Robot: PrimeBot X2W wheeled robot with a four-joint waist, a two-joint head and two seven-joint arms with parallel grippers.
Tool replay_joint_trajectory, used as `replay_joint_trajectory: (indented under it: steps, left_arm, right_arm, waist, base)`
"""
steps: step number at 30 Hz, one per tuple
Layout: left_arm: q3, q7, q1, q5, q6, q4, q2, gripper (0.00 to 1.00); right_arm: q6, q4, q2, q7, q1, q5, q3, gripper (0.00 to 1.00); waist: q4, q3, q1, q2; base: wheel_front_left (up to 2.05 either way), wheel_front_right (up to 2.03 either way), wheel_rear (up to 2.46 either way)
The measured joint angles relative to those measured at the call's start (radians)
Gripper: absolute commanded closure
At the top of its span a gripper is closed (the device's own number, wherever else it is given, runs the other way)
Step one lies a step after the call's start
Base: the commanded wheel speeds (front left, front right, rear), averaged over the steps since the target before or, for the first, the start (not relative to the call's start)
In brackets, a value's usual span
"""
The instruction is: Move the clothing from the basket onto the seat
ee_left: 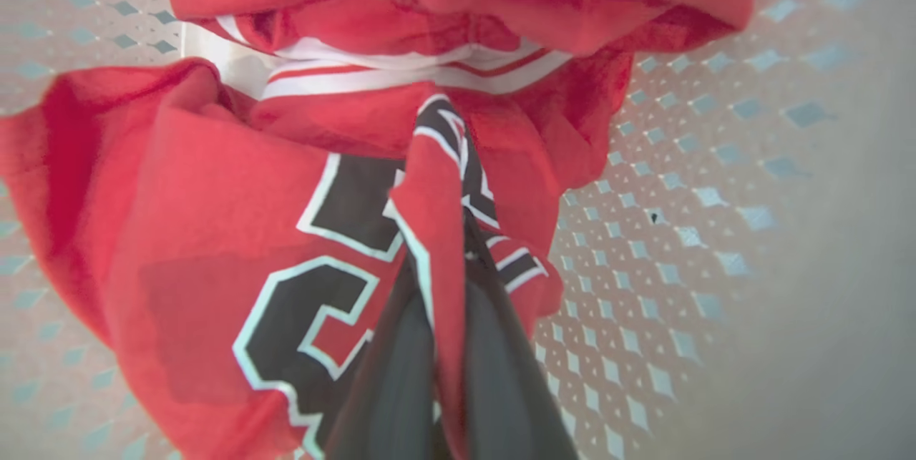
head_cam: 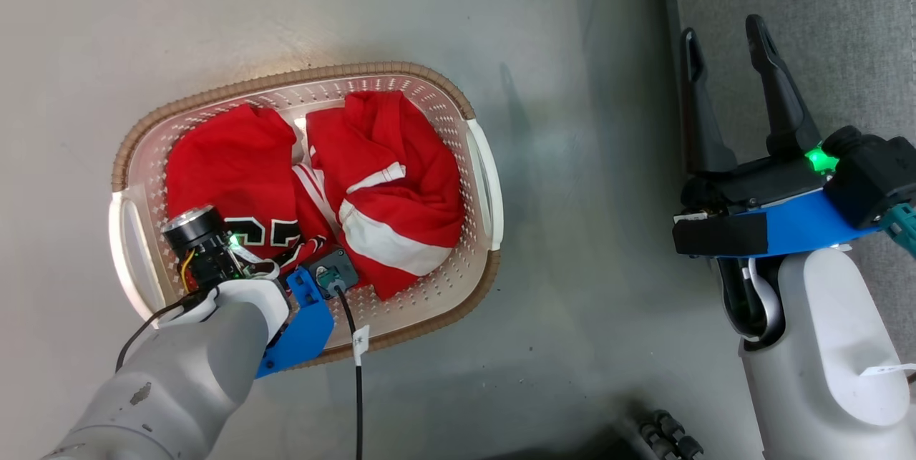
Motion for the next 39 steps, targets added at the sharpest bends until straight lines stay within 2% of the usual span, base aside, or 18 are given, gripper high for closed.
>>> replay_joint_trajectory:
  steps: [18,26,32,39]
  left_arm:
    - [0.005,-0.156,0.019,-0.171,0.000,-0.016,-0.085,1.00]
    - [0.060,-0.228,0.051,-0.272,0.000,-0.037,-0.119,1.00]
    - [0.105,-0.242,0.072,-0.312,0.000,-0.089,-0.125,1.00]
    - [0.203,-0.243,0.102,-0.322,0.032,-0.266,-0.086,1.00]
  right_arm:
    - [0.000,0.035,-0.001,0.000,0.034,-0.028,-0.006,0.00]
    - [0.000,0.055,-0.016,0.000,0.090,-0.033,-0.019,0.00]
    - [0.000,0.069,-0.022,0.000,0.142,-0.035,-0.025,0.00]
    - [0.000,0.080,-0.022,0.000,0.189,-0.040,-0.037,0.00]
  waist:
    - [0.052,-0.159,-0.0001,0.0000]
    - [0.085,-0.275,-0.0001,0.0000]
    - [0.114,-0.367,-0.0002,0.0000]
    - [0.144,-0.466,-0.0002,0.0001]
  base:
    - [0.00,0.00,0.00]
    - [0.00,0.00,0.00]
    - [0.00,0.00,0.00]
    - [0.00,0.00,0.00]
